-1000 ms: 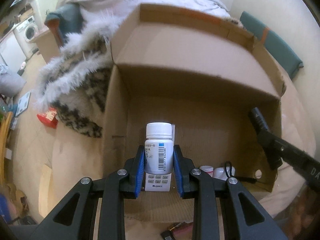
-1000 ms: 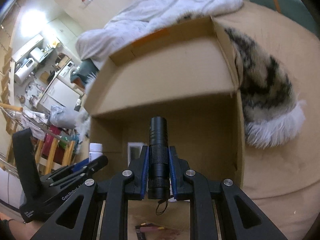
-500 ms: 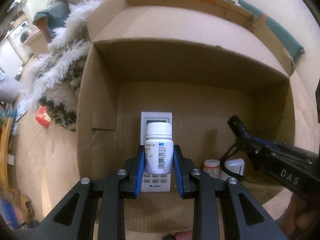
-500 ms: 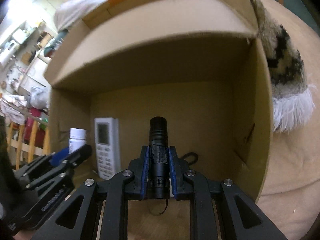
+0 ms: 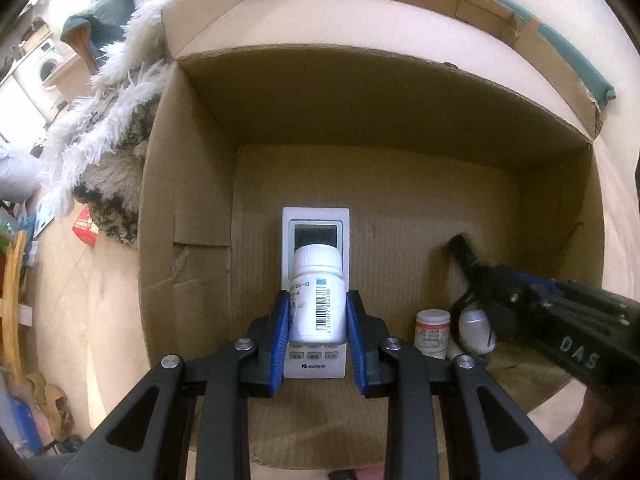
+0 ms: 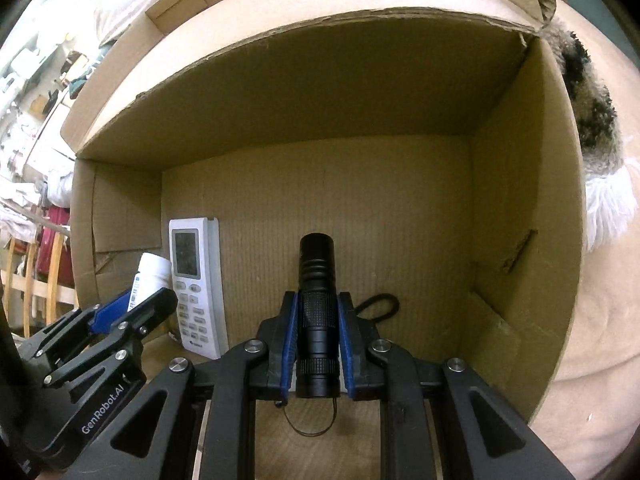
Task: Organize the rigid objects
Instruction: 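Carry the pill bottle and flashlight into the box and open both tools, then withdraw both tools from the box toward the item pile, then grasp the black-red power bank with the left tool while the right tool grasps the pink comb, then carry the power bank and pink comb into the box and open both tools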
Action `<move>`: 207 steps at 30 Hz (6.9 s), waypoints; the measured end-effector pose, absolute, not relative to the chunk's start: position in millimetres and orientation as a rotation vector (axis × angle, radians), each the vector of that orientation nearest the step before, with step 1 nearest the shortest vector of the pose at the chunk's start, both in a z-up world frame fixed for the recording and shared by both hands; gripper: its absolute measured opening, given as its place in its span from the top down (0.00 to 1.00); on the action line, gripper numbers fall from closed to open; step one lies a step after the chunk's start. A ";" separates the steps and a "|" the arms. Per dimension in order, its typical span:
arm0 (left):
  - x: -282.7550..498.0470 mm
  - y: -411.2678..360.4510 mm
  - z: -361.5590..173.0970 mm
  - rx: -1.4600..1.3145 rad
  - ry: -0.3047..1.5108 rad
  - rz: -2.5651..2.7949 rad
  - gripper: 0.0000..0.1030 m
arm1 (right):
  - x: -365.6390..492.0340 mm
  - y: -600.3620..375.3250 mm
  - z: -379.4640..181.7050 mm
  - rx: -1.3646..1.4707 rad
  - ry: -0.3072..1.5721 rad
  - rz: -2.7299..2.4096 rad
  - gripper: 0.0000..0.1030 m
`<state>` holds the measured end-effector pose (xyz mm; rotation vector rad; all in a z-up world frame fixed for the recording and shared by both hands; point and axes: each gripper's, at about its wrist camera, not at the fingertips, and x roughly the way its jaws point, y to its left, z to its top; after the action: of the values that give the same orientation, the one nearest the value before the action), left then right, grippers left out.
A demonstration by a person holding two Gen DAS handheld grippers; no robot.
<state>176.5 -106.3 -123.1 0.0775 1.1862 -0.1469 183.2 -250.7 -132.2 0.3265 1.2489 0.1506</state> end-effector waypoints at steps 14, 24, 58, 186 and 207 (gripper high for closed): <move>177.8 -100.3 -106.1 0.054 1.163 -0.144 0.38 | 180.4 -257.7 -102.9 0.413 1.132 0.217 0.33; 173.6 -103.3 -99.3 0.046 1.162 -0.130 0.38 | 181.0 -258.6 -101.4 0.409 1.122 0.203 0.18; 96.2 -49.9 -53.9 -0.026 1.117 -0.088 0.38 | 92.7 -276.3 -57.0 0.450 1.030 0.209 0.18; 161.7 -89.4 -12.5 0.008 0.974 -0.157 0.84 | 144.0 -255.6 0.2 0.251 0.804 0.248 0.65; 181.7 -106.7 -82.7 0.063 1.075 -0.186 0.84 | 177.5 -239.6 -100.4 0.202 1.092 0.178 0.65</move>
<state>181.7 -106.7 -82.7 0.0630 1.0750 -0.1859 177.5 -239.6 -100.4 0.2020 1.0920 0.1784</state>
